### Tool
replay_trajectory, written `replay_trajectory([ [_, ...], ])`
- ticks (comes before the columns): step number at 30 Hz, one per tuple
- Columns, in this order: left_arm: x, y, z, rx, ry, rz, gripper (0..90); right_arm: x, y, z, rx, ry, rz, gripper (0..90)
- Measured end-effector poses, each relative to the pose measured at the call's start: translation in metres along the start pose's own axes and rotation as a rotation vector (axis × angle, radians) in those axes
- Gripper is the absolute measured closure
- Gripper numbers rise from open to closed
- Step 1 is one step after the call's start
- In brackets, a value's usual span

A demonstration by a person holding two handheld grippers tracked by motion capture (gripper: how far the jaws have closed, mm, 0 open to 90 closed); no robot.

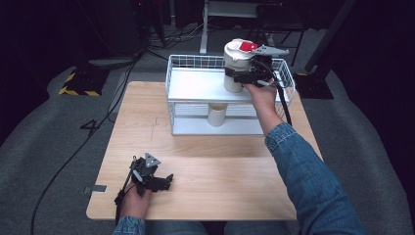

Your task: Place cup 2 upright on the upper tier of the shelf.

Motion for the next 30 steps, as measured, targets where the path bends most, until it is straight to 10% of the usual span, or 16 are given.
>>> replay_trajectory([
  [30,0.0,0.0,0.0,0.001,-0.001,0.001,0.1,0.017,0.001,-0.001,-0.001,-0.021,-0.014,0.0],
])
Point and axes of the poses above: each handheld gripper's, and its own axes: x roughly backward along the jaws, z roughly out of its underside, y roughly to its left, the point moved 1 cm from there along -x, roughly forward along the jaws, and after that the axes turned 11 degrees about y, right-handed, at the moved point
